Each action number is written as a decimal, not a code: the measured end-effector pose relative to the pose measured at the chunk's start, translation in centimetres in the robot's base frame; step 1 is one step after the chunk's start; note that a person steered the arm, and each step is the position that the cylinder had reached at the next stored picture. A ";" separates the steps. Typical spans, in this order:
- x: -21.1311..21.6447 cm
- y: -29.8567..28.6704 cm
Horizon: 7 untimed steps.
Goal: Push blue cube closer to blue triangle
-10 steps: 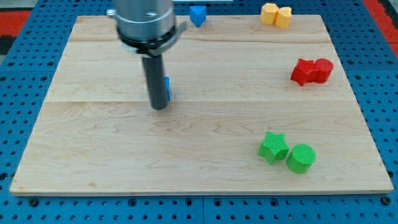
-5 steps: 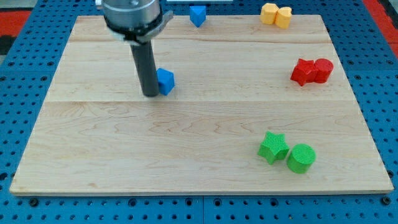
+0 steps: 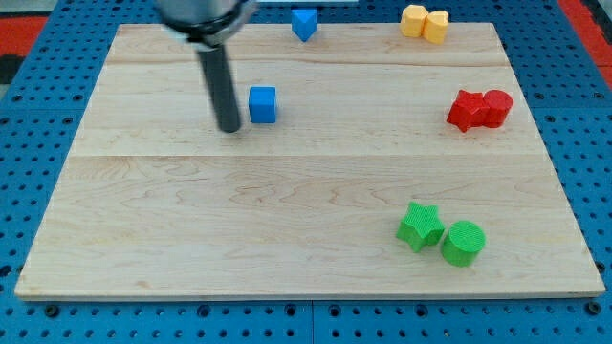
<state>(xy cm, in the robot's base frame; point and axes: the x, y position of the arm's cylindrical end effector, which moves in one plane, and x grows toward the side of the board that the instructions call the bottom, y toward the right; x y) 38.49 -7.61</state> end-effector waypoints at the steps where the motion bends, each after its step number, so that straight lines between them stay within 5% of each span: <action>1: -1.0 6.0; 4: 2.0 5.9; 6: -6.9 5.1; 7: -4.4 5.5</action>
<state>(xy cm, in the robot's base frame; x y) 34.09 -2.07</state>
